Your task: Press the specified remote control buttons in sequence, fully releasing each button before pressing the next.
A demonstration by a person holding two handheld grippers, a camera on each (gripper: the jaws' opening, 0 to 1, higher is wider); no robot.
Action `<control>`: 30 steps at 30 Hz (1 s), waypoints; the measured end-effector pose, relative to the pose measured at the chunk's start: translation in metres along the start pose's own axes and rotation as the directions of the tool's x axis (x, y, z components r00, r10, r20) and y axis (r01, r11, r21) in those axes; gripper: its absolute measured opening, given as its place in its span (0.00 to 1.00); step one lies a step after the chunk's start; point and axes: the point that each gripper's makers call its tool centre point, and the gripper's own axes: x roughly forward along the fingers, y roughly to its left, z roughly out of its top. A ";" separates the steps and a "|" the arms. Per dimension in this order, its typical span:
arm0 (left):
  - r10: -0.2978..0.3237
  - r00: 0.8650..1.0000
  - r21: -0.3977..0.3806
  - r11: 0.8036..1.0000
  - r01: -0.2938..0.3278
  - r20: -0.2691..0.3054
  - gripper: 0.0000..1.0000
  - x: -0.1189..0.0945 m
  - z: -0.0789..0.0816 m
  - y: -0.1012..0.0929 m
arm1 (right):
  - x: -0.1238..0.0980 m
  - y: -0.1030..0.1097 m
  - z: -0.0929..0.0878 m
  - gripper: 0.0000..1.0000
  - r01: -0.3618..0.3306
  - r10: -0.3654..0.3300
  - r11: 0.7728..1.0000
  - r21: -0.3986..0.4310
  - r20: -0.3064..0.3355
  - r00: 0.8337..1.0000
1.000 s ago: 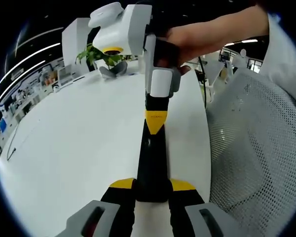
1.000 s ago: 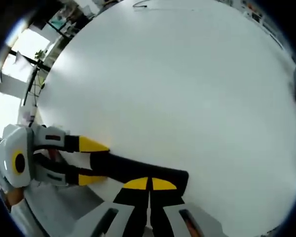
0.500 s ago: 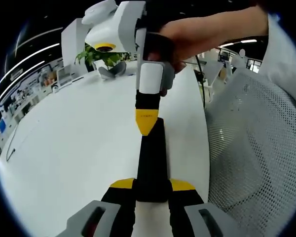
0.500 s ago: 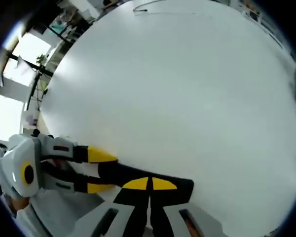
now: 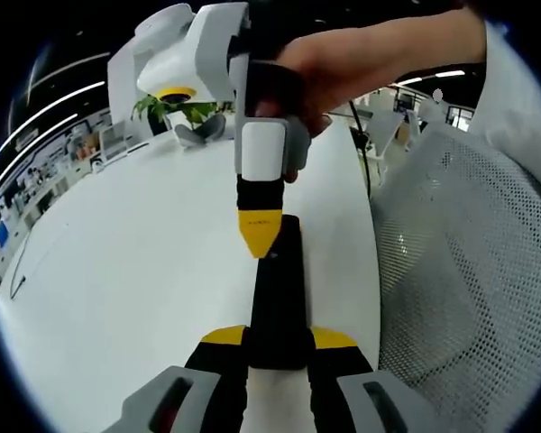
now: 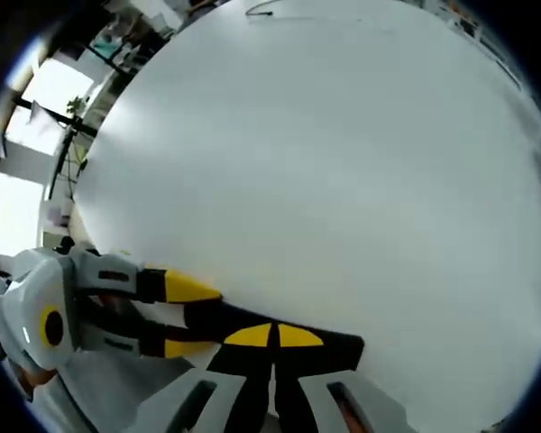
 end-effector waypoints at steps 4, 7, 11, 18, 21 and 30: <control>0.000 1.000 -0.001 1.000 0.000 0.000 0.24 0.000 0.000 0.000 | 0.005 0.003 -0.005 0.00 0.008 -0.009 1.000 -0.025 -0.023 1.000; 0.000 1.000 -0.001 1.000 0.000 0.000 0.24 0.000 0.000 0.000 | 0.005 0.002 -0.004 0.00 0.019 -0.020 0.998 -0.051 -0.018 1.000; 0.000 1.000 0.006 1.000 0.000 0.000 0.24 0.000 0.000 0.000 | 0.006 0.002 -0.002 0.00 0.035 -0.036 0.996 -0.088 -0.013 0.999; 0.002 1.000 0.004 1.000 -0.002 0.000 0.24 0.000 0.000 0.001 | 0.007 0.000 0.000 0.00 0.058 -0.060 0.994 -0.097 -0.020 0.998; 0.002 1.000 0.002 1.000 -0.002 0.000 0.24 -0.001 0.000 0.001 | 0.006 0.000 -0.001 0.00 0.046 -0.048 0.996 -0.077 -0.018 0.999; 0.003 1.000 -0.007 1.000 -0.003 -0.002 0.24 0.000 0.000 0.001 | 0.005 0.002 -0.002 0.00 0.077 -0.072 0.990 -0.120 0.044 0.996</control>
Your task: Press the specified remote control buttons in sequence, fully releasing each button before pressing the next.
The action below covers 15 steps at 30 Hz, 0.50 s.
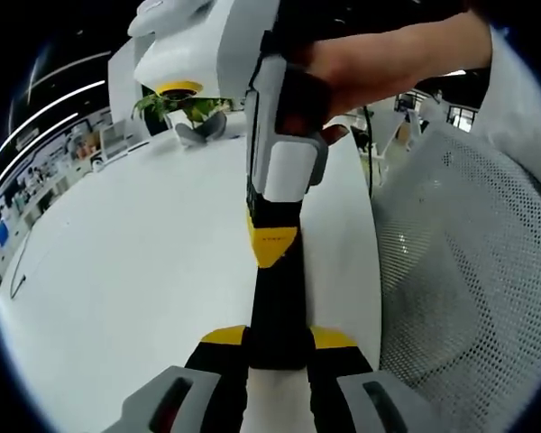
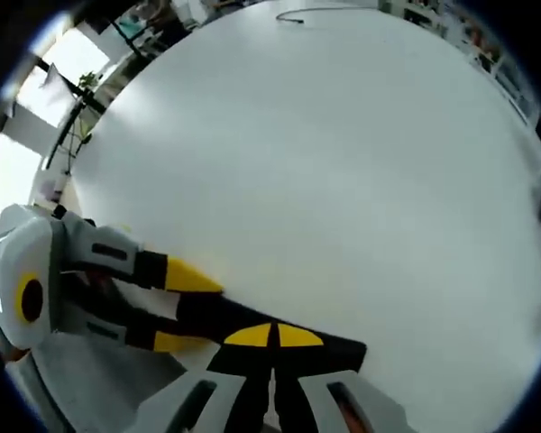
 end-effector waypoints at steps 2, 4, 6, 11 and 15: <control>0.000 1.000 0.000 1.000 0.000 0.001 0.24 0.000 0.000 0.000 | -0.003 -0.001 -0.002 0.00 -0.014 0.014 1.000 0.021 -0.018 1.000; 0.000 1.000 -0.001 1.000 0.000 0.001 0.24 0.000 0.000 0.000 | -0.006 -0.006 -0.001 0.00 -0.019 0.020 0.999 0.047 -0.004 1.000; 0.000 1.000 0.000 1.000 0.000 0.000 0.24 0.000 0.000 0.000 | -0.009 -0.009 -0.004 0.00 -0.029 0.029 0.997 0.074 -0.003 1.000; -0.001 1.000 0.001 1.000 0.001 0.001 0.24 0.000 0.001 -0.001 | -0.012 -0.011 -0.010 0.00 -0.050 0.051 0.993 0.107 -0.008 0.999; 0.000 1.000 0.000 1.000 0.000 0.002 0.24 0.000 0.001 0.000 | -0.009 -0.001 -0.010 0.00 -0.072 0.075 0.993 0.096 -0.022 0.997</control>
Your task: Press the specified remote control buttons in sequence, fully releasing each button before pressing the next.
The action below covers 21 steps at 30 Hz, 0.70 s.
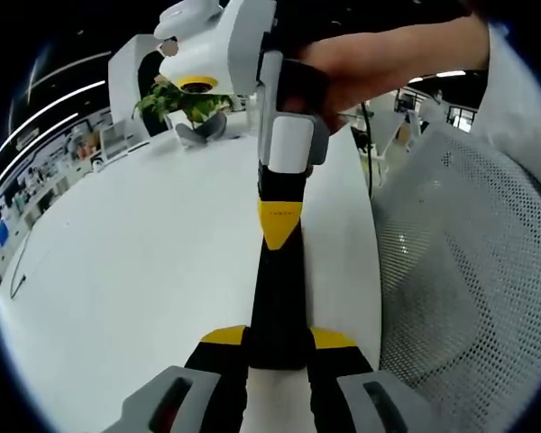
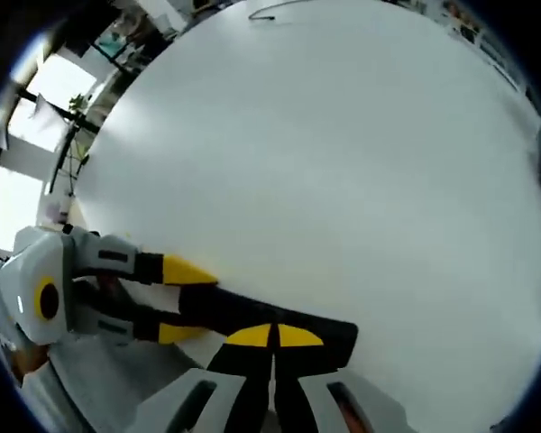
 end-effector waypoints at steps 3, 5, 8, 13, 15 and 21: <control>0.000 1.000 0.000 1.000 0.000 0.000 0.24 0.000 0.000 0.000 | 0.003 0.003 -0.001 0.00 0.006 -0.006 1.000 -0.022 -0.009 1.000; 0.000 1.000 -0.001 1.000 0.000 0.001 0.24 0.000 0.000 0.000 | 0.005 0.004 -0.002 0.00 0.002 -0.002 1.000 -0.027 -0.018 1.000; 0.000 1.000 -0.001 1.000 0.000 0.001 0.24 0.000 0.000 0.000 | 0.004 0.003 -0.001 0.00 0.005 -0.005 1.000 -0.028 -0.016 1.000; 0.000 1.000 -0.001 1.000 0.000 0.002 0.24 0.000 0.000 0.000 | 0.005 0.003 -0.003 0.00 0.019 -0.019 0.999 -0.046 0.000 1.000; 0.000 1.000 -0.001 1.000 0.000 0.002 0.24 0.000 0.000 0.000 | 0.005 0.003 -0.002 0.00 0.031 -0.031 0.998 -0.061 0.000 1.000; -0.001 1.000 0.003 1.000 0.001 0.000 0.24 0.000 0.000 0.000 | 0.005 0.002 -0.001 0.00 0.036 -0.037 0.997 -0.066 -0.018 0.999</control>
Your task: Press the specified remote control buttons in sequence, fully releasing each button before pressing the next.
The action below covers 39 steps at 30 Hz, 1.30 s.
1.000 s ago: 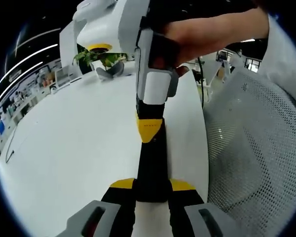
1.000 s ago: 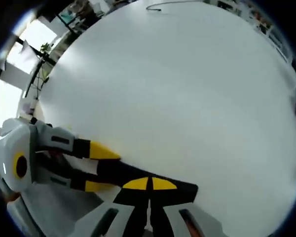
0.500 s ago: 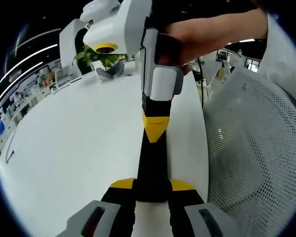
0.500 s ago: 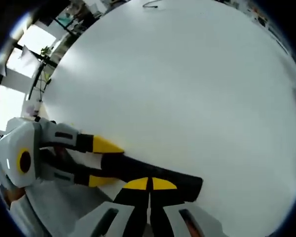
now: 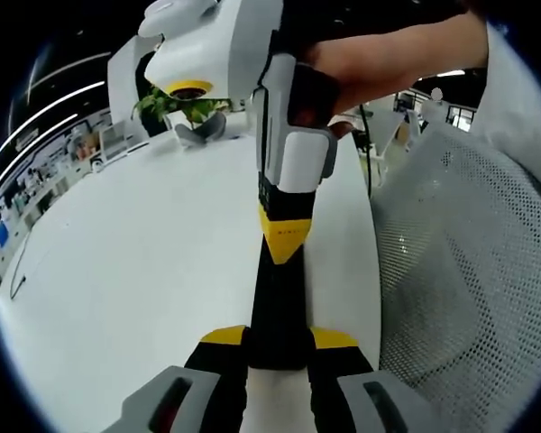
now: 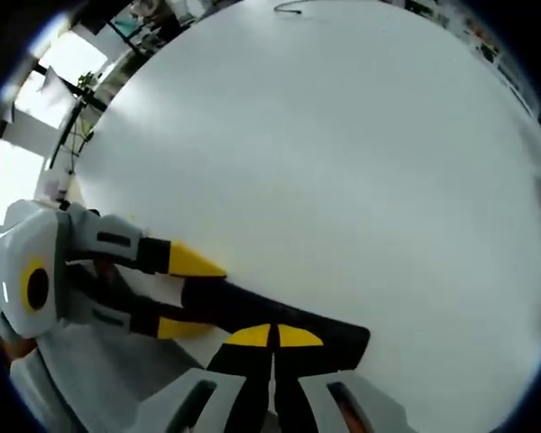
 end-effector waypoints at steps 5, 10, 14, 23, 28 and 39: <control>-0.003 1.000 0.004 1.000 0.003 -0.002 0.24 0.000 0.000 0.000 | -0.001 0.000 -0.001 0.00 -0.009 0.009 1.000 0.004 0.021 1.000; -0.004 1.000 0.011 1.000 0.004 -0.005 0.24 0.000 0.000 0.000 | -0.001 0.000 0.000 0.00 -0.024 0.024 0.999 0.023 0.012 1.000; -0.004 1.000 0.011 1.000 0.004 -0.004 0.24 0.000 0.000 -0.001 | -0.001 0.001 -0.002 0.00 -0.019 0.019 1.000 0.019 0.009 1.000; -0.006 1.000 0.008 1.000 0.006 -0.003 0.24 0.000 0.000 -0.001 | -0.001 0.002 -0.009 0.00 -0.017 0.018 1.000 0.021 -0.017 1.000; -0.008 1.000 0.012 1.000 0.008 -0.003 0.24 0.000 0.000 -0.001 | -0.001 0.003 -0.012 0.00 -0.017 0.018 1.000 0.025 -0.023 1.000; -0.008 1.000 0.013 1.000 0.008 -0.001 0.24 0.000 0.000 -0.001 | 0.001 0.008 -0.018 0.00 -0.025 0.025 1.000 0.010 -0.050 0.998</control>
